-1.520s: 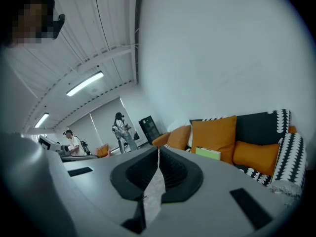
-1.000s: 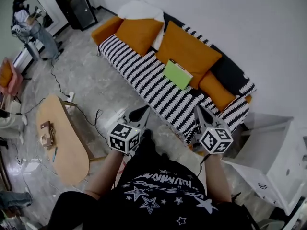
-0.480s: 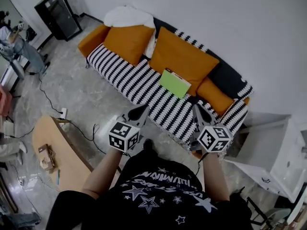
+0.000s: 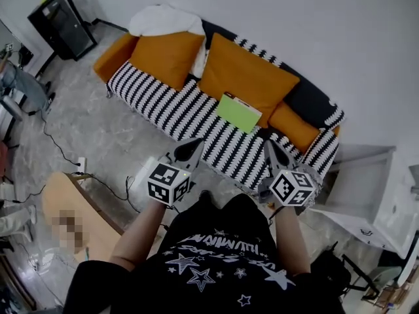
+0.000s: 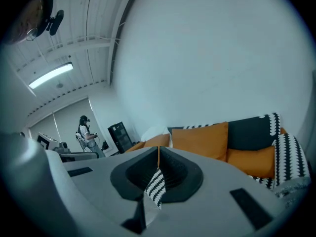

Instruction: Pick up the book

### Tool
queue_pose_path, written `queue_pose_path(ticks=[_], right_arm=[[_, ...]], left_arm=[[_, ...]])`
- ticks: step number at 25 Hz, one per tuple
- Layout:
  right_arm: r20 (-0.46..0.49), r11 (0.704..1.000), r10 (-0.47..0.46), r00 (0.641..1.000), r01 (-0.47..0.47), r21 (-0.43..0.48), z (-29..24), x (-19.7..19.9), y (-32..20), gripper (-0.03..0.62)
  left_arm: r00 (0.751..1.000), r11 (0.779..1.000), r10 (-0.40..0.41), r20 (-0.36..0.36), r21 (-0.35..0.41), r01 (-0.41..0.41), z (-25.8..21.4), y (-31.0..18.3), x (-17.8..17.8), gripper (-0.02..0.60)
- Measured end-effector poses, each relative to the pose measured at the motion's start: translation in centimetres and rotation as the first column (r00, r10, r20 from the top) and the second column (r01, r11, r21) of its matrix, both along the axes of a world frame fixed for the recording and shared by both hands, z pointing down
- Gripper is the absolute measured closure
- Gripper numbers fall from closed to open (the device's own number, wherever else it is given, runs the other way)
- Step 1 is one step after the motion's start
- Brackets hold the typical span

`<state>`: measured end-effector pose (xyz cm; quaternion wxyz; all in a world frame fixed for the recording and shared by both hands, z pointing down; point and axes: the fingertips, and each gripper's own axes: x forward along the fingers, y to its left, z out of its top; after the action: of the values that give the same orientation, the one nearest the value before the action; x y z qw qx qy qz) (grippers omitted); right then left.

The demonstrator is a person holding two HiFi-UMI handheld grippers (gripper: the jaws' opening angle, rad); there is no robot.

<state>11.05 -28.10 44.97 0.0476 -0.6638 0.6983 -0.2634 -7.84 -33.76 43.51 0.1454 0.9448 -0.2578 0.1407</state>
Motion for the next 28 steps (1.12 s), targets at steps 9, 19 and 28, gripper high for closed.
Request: queue_pose_path(ticks=[9,19,28], right_arm=[[-0.017,0.999,-0.012,1.0,0.011,-0.045,1.6,1.6,-3.1,0.568],[-0.007,0.996,-0.023,1.0,0.022,-0.089,4.6,7.3,-9.6,0.567],[-0.004,0.989,-0.06,0.998,0.059,-0.136,7.6,11.6,-15.1,0.568]], left_arm=[[0.998,0.998,0.063,0.026,-0.017,-0.062,1.2,-3.1,3.8,0.575],[0.996,0.999,0.021,0.083,-0.035,-0.018,2.2,-9.3,7.0,0.575],[0.993,0.999,0.004,0.115,-0.054,0.003,3.9,-14.6,11.6,0.575]])
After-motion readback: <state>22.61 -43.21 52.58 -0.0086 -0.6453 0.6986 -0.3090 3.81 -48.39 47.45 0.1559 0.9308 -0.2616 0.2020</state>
